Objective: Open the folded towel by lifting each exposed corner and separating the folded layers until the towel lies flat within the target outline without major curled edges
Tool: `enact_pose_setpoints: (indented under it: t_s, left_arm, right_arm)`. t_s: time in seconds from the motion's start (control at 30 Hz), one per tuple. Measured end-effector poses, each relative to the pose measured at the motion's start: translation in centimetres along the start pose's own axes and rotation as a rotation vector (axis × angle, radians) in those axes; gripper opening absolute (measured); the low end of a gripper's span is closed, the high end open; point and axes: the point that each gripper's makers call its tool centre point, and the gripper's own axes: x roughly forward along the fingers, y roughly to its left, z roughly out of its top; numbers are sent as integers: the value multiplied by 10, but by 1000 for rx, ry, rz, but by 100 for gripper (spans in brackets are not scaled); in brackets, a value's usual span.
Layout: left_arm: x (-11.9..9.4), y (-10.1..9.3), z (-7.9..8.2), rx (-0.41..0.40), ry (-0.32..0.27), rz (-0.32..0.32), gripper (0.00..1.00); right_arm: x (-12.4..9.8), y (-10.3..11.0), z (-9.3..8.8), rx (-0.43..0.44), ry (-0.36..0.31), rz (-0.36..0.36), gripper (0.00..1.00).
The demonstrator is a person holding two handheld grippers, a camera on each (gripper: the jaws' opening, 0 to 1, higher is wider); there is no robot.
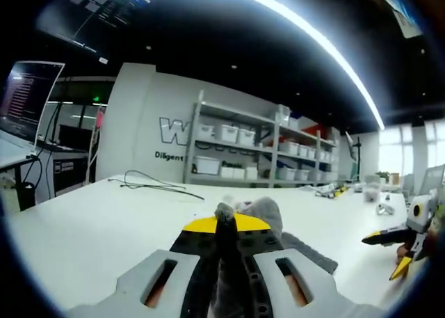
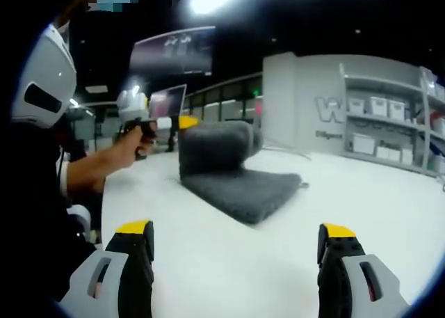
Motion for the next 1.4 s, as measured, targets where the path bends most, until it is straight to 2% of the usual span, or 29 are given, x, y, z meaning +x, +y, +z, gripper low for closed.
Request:
enact_pose_setpoints:
  t_s: [0.43, 0.83, 1.4]
  left_arm:
    - [-4, 17, -5, -24, 10, 36, 5]
    - [-12, 36, -8, -6, 22, 86, 5]
    - [-16, 49, -12, 2, 28, 121, 5]
  right_arm:
    - [0, 1, -1, -5, 9, 4, 100]
    - [5, 5, 0, -9, 14, 21, 100]
    - [8, 7, -2, -10, 19, 27, 100]
